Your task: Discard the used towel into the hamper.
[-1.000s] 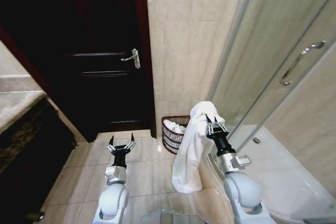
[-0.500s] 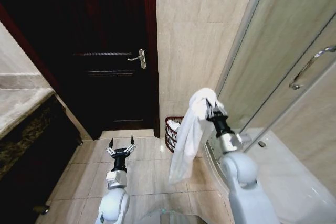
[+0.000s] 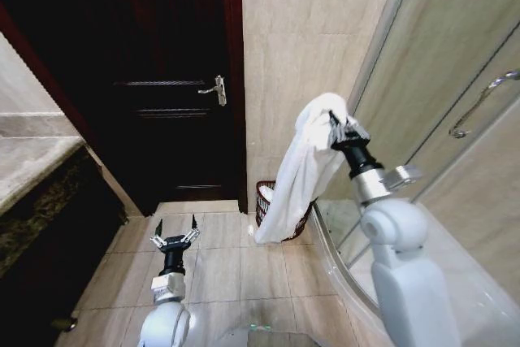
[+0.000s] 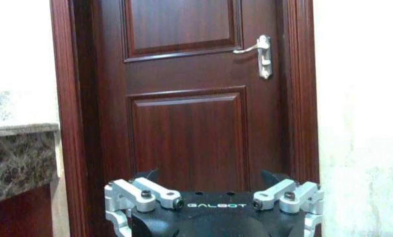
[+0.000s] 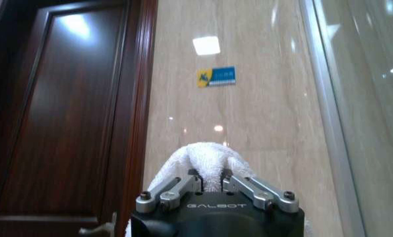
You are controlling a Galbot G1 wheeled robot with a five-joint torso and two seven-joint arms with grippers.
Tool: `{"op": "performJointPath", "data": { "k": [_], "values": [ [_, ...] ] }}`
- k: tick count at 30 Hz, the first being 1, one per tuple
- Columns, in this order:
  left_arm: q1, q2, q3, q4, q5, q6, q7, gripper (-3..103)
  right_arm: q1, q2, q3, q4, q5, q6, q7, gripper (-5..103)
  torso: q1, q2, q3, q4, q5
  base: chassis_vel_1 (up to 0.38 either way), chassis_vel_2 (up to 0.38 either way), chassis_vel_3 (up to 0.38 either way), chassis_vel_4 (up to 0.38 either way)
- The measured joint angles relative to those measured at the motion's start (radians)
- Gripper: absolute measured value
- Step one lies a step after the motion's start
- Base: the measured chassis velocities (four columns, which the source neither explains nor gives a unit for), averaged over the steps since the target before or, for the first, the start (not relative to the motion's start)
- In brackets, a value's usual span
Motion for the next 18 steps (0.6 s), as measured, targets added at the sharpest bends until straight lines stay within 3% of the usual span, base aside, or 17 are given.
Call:
{"op": "performJointPath", "data": {
  "k": [1, 7, 10, 18],
  "values": [
    [0.0, 0.0, 0.0, 0.0, 0.0, 0.0, 0.0, 100, 0.0, 0.0, 0.0, 0.0, 0.0, 0.0, 0.0, 12, 0.0, 0.0, 0.0, 0.0, 0.0, 0.0, 0.0, 0.0, 0.0],
    [0.003, 0.003, 0.005, -0.014, 0.002, 0.001, 0.0, 100, 0.17, -0.152, 0.012, -0.127, 0.139, 0.043, 0.006, 12, 0.0, -0.001, 0.0, -0.0002, 0.0003, 0.0, 0.0, 0.0, 0.0],
    [0.005, 0.003, 0.009, -0.018, 0.004, 0.003, 0.001, 100, 0.27, -0.186, -0.003, -0.19, 0.191, 0.058, 0.02, 12, 0.0, -0.001, -0.001, 0.0, -0.0003, 0.0, 0.0, 0.0, 0.0],
    [-0.006, 0.005, 0.007, -0.004, 0.004, 0.008, 0.002, 100, 0.484, -0.21, -0.04, -0.335, 0.207, 0.083, 0.014, 12, -0.001, -0.002, -0.001, -0.0001, 0.0003, 0.0, 0.0, 0.0, 0.0]
  ]
}}
